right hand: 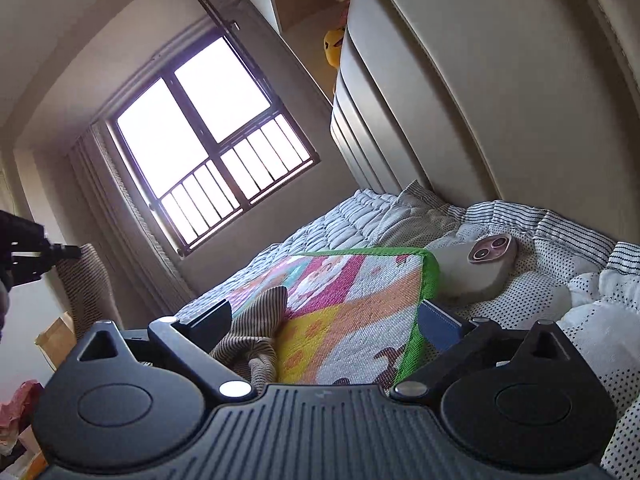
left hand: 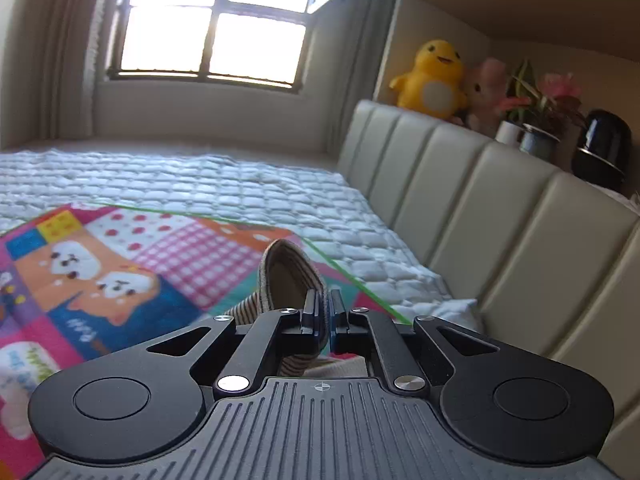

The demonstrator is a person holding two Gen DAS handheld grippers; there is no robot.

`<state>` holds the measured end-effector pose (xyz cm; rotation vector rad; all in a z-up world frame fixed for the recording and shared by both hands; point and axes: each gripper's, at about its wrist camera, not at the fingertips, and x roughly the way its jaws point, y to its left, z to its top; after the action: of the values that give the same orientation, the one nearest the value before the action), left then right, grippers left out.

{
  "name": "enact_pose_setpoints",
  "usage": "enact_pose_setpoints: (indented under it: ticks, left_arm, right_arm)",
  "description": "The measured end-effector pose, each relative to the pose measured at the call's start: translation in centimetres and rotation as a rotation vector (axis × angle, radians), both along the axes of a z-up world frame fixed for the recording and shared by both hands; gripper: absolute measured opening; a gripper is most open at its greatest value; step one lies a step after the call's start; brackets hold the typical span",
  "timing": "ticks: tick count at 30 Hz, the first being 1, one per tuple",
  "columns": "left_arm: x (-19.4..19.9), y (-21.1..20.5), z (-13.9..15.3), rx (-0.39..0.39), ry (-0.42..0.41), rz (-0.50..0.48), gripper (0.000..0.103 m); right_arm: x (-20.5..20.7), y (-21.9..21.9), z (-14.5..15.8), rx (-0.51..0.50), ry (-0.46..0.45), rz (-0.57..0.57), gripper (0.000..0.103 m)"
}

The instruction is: Fold clothes

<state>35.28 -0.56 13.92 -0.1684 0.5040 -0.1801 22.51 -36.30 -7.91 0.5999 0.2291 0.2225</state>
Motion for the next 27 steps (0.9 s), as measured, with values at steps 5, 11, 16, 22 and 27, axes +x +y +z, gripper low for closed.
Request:
enact_pose_setpoints:
  ticks: [5,11,16,22,27]
  left_arm:
    - [1.4,-5.2,-2.1,-0.050,0.022,-0.129,0.006]
    - [0.1,-6.0,-2.9,-0.045,0.011,-0.177,0.039]
    - [-1.2,-4.1,-5.4,0.017,0.043,-0.146,0.059]
    - [-3.4,0.6,-11.4,0.053,0.130,-0.070,0.076]
    - [-4.6,4.8,-15.6,0.000,0.240,-0.016,0.077]
  right_arm:
    - [0.1,-0.6,-0.4,0.044,0.006,0.006,0.101]
    - [0.3,-0.7,-0.6,0.057,0.012,0.018,0.101]
    - [0.5,-0.8,-0.7,0.065,0.023,0.021,0.102]
    - [2.1,-0.6,-1.1,0.067,0.118,0.045,0.103]
    - [3.0,-0.1,-1.1,0.032,0.177,0.053,0.103]
